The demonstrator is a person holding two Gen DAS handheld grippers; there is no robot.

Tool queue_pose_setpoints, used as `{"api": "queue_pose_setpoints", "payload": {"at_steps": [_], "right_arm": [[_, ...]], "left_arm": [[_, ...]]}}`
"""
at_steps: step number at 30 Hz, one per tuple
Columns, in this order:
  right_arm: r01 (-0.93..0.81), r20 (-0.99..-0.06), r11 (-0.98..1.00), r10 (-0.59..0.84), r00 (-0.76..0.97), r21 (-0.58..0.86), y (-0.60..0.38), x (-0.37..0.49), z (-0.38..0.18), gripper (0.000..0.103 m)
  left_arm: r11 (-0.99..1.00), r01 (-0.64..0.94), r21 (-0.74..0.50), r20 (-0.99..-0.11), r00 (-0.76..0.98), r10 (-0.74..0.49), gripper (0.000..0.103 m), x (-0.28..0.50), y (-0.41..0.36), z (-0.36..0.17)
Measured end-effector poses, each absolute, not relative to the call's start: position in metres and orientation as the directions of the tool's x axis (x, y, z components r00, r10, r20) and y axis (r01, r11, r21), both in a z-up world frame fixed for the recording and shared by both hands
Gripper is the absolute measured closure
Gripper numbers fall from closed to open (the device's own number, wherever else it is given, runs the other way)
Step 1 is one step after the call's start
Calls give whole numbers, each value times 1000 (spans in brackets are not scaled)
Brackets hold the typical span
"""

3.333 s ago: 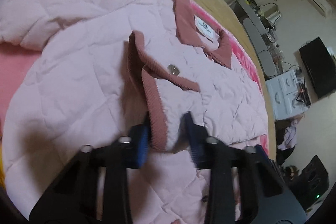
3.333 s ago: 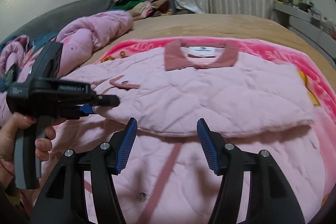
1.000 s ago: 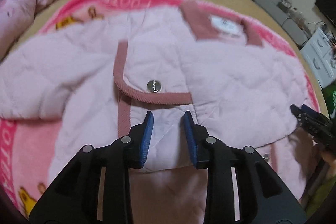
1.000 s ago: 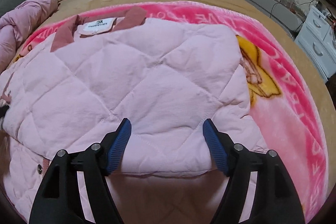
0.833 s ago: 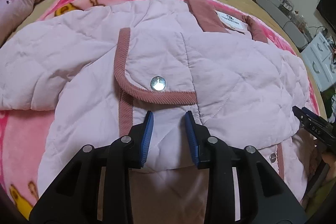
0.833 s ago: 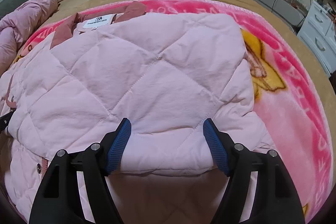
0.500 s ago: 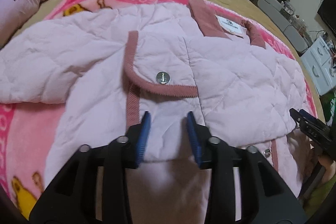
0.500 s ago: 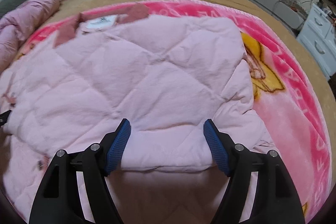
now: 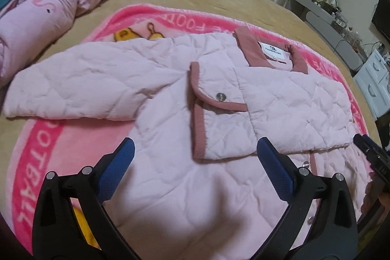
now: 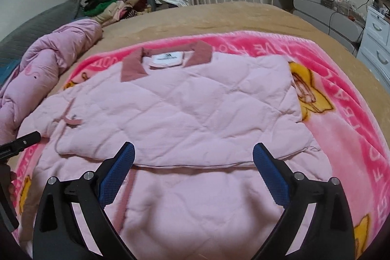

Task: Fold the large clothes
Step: 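Move the left tool to the other sleeve cuff of the jacket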

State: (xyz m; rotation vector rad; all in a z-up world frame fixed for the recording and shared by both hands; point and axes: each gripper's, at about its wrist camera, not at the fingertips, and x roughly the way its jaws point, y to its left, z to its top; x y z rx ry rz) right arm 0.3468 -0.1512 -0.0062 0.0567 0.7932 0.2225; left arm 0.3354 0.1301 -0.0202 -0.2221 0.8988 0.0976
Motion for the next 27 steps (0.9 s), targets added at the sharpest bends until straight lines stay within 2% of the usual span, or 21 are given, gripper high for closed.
{"api": "queue_pose_setpoints", "payload": {"at_steps": [12, 27], "right_arm": [[-238, -677, 959, 279, 681, 156, -99, 325, 17, 4], [-360, -692, 926, 332, 641, 112, 1, 322, 11, 4]], "left_arm": [[972, -200, -123, -762, 646, 36, 9, 302, 154, -6], [932, -325, -157, -779, 621, 86, 9, 280, 240, -35]]}}
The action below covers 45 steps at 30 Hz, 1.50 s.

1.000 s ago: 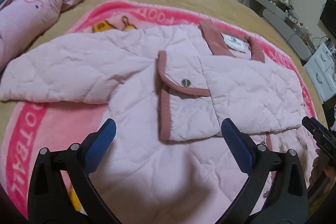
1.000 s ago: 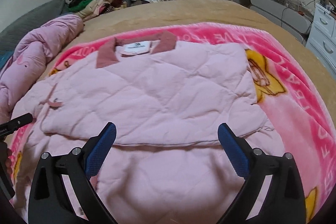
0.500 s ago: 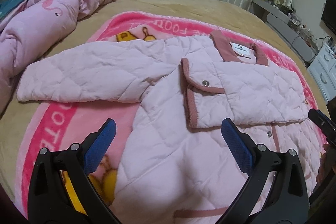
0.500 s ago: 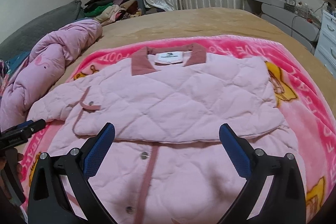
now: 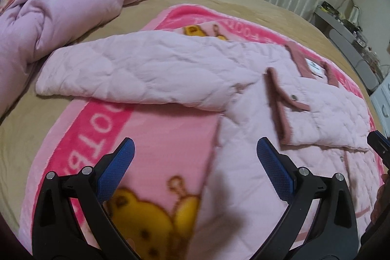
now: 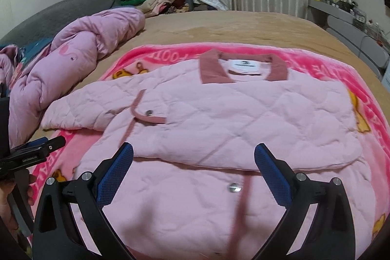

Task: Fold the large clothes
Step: 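Move the left tool to the other sleeve cuff of the jacket, then grasp the sleeve cuff with the left tool and lift it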

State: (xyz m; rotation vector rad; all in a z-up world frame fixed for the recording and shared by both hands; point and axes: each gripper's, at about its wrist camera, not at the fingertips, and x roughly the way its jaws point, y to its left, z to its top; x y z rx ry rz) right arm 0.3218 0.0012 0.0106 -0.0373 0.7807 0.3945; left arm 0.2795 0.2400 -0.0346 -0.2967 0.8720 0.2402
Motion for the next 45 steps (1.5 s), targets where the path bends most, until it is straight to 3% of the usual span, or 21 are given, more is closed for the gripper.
{"api": "queue_pose_setpoints", "payload": {"at_steps": [25, 35, 45], "right_arm": [[-552, -739, 830, 418, 528, 75, 138, 304, -35, 4], [-561, -732, 825, 423, 534, 68, 139, 300, -32, 4], [-528, -727, 847, 400, 559, 60, 119, 298, -24, 4]], "left_arm": [[813, -519, -266, -795, 595, 120, 9, 265, 378, -87], [666, -565, -486, -739, 673, 32, 9, 281, 443, -107], [526, -602, -601, -681, 730, 57, 12, 292, 490, -126]]}}
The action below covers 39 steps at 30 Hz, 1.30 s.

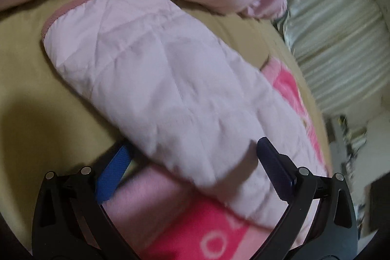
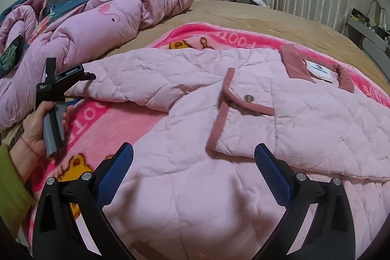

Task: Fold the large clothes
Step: 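Grasp the sleeve cuff with the left tool and lift it, then fold the held sleeve across the jacket body and open the left tool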

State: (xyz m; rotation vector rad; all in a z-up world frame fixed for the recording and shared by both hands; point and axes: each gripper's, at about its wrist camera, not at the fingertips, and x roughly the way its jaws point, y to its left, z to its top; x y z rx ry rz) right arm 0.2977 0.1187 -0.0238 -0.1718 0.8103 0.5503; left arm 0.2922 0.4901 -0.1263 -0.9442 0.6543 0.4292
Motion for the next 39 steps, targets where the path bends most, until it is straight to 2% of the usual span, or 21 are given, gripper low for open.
{"api": "queue_pose_setpoints", "payload": {"at_steps": [1, 2, 4, 6, 10, 13, 23, 31, 39], "right_arm": [[-525, -727, 849, 397, 560, 60, 116, 298, -23, 4], [-520, -727, 852, 394, 562, 61, 113, 298, -23, 4], [-509, -730, 858, 389, 562, 65, 107, 298, -24, 4], [-497, -730, 864, 391, 561, 81, 99, 297, -25, 4], [-484, -726, 869, 398, 560, 104, 86, 296, -23, 4], [-472, -716, 873, 406, 568, 122, 74, 293, -17, 4], [-425, -668, 887, 427, 610, 179, 18, 275, 6, 4], [-361, -622, 900, 432, 653, 246, -41, 267, 22, 4], [-279, -619, 906, 421, 664, 317, -95, 266, 16, 4]], "left_arm": [[537, -618, -574, -691, 718, 88, 31, 294, 491, -123], [550, -637, -541, -706, 699, 115, 43, 295, 490, -120], [554, -636, -537, -695, 706, 136, 76, 292, 490, -111], [582, -604, -545, -653, 741, 158, 85, 286, 485, -93], [643, -546, -537, -558, 802, 215, 89, 266, 467, -43], [680, -517, -520, -522, 823, 225, 89, 257, 453, -10], [807, -443, -390, -452, 856, 251, 89, 247, 381, 77], [895, -361, -260, -404, 883, 239, 89, 269, 294, 124], [947, -270, -171, -395, 900, 185, 90, 289, 225, 135]]}}
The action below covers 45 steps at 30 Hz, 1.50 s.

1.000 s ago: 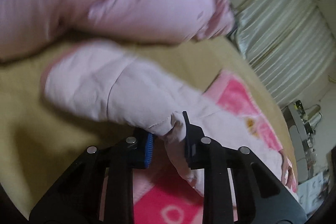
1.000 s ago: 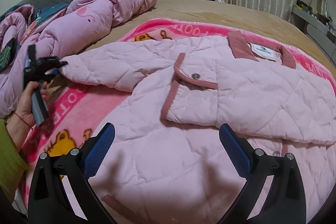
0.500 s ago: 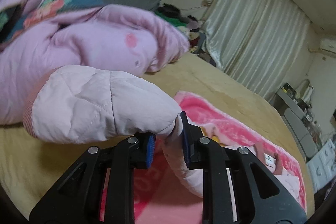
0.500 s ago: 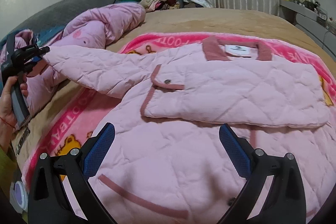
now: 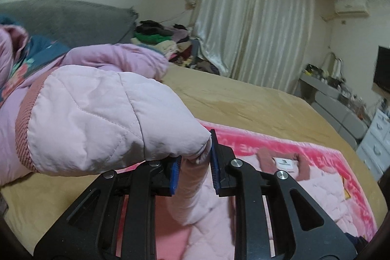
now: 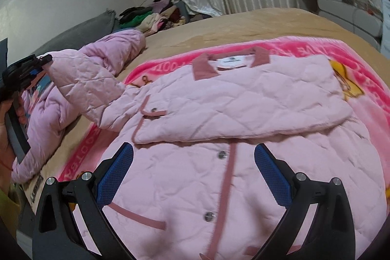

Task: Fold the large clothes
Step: 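Fold the held sleeve across the jacket body and open the left tool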

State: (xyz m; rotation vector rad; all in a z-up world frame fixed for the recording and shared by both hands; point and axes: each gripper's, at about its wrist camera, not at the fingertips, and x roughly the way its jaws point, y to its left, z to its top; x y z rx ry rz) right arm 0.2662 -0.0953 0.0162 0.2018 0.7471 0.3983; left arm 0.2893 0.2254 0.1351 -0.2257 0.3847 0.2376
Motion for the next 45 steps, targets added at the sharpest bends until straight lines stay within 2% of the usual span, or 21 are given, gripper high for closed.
{"api": "queue_pose_setpoints", "payload": {"at_steps": [9, 14, 21, 30, 33, 37, 45], "right_arm": [[-201, -618, 905, 406, 673, 375, -144, 264, 9, 4], [-147, -612, 903, 386, 690, 404, -173, 262, 10, 4], [-58, -617, 894, 352, 704, 444, -213, 261, 2, 4], [45, -653, 890, 298, 696, 454, -251, 256, -15, 4], [66, -660, 887, 289, 694, 458, -258, 255, -18, 4], [73, -659, 887, 281, 698, 456, -260, 254, -17, 4], [99, -664, 884, 266, 699, 457, -267, 255, -17, 4]], "left_arm": [[981, -159, -107, -395, 913, 105, 90, 316, 169, 135], [999, -48, 11, -391, 919, 48, 90, 328, 121, 127], [981, 117, 153, -456, 889, -35, 90, 329, 49, 91], [959, 174, 226, -525, 851, -31, 90, 324, 10, 35], [932, 232, 278, -566, 824, -36, 90, 321, -10, 10], [913, 286, 290, -630, 775, -43, 90, 321, -24, -24], [875, 349, 336, -679, 733, -31, 90, 318, -36, -52]]}}
